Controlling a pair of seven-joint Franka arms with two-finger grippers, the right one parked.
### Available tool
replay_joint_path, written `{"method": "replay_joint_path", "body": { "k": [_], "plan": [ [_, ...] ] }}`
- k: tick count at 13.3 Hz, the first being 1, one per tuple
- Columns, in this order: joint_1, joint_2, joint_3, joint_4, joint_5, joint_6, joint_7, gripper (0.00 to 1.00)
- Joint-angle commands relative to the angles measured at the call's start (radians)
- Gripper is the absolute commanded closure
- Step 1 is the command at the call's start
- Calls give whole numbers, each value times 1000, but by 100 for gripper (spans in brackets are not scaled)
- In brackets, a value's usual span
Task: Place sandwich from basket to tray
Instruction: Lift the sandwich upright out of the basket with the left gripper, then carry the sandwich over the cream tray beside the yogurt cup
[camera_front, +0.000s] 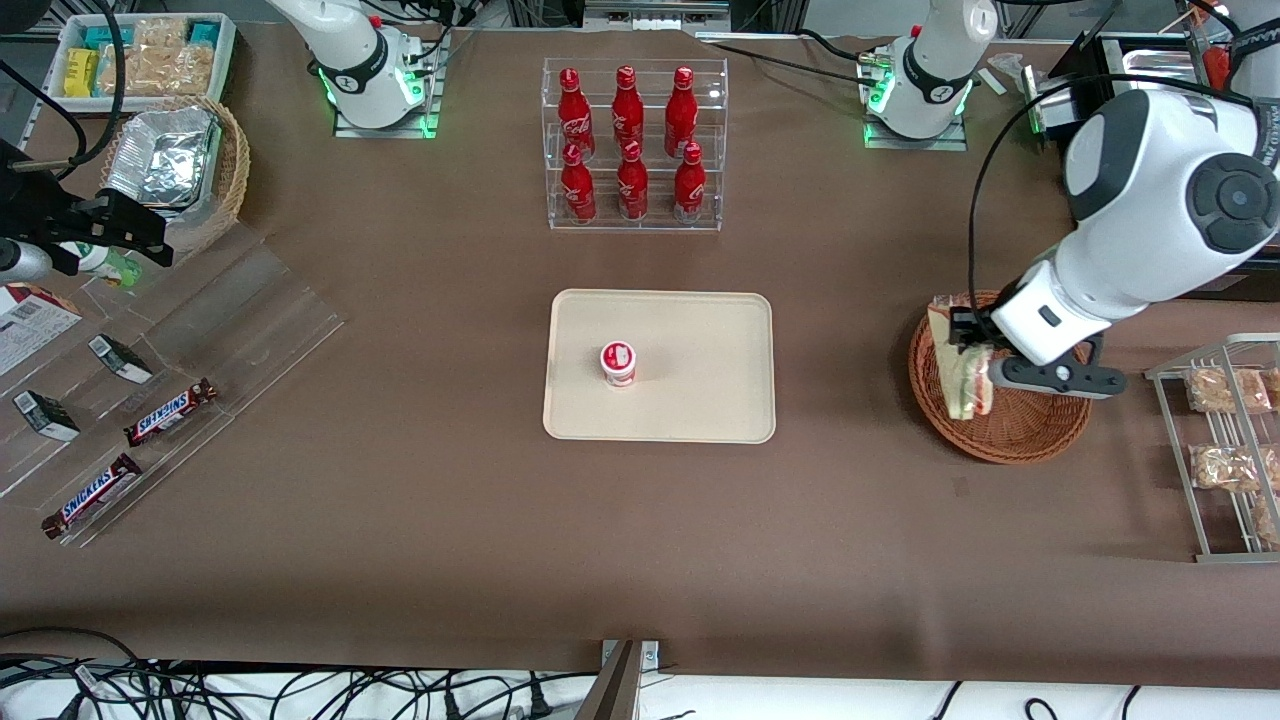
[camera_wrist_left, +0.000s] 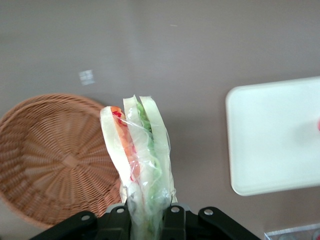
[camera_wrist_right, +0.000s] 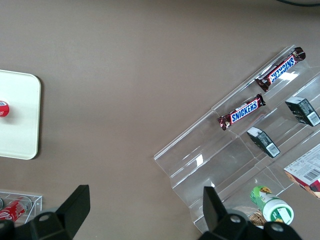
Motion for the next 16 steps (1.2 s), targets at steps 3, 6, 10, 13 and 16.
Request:
{"method": "replay_joint_path", "body": {
  "k": [3,6,10,13,16],
  "plan": [
    [-5,41,-124,32,-38,-23,19,100],
    [-40,75,-165,31,-36,1,-113,100],
    [-112,115,-165,-9,-33,125,-265,100],
    [-154,129,-165,-73,-24,237,-322,100],
    [-191,130,-165,-167,-15,369,-344,100]
  ]
}}
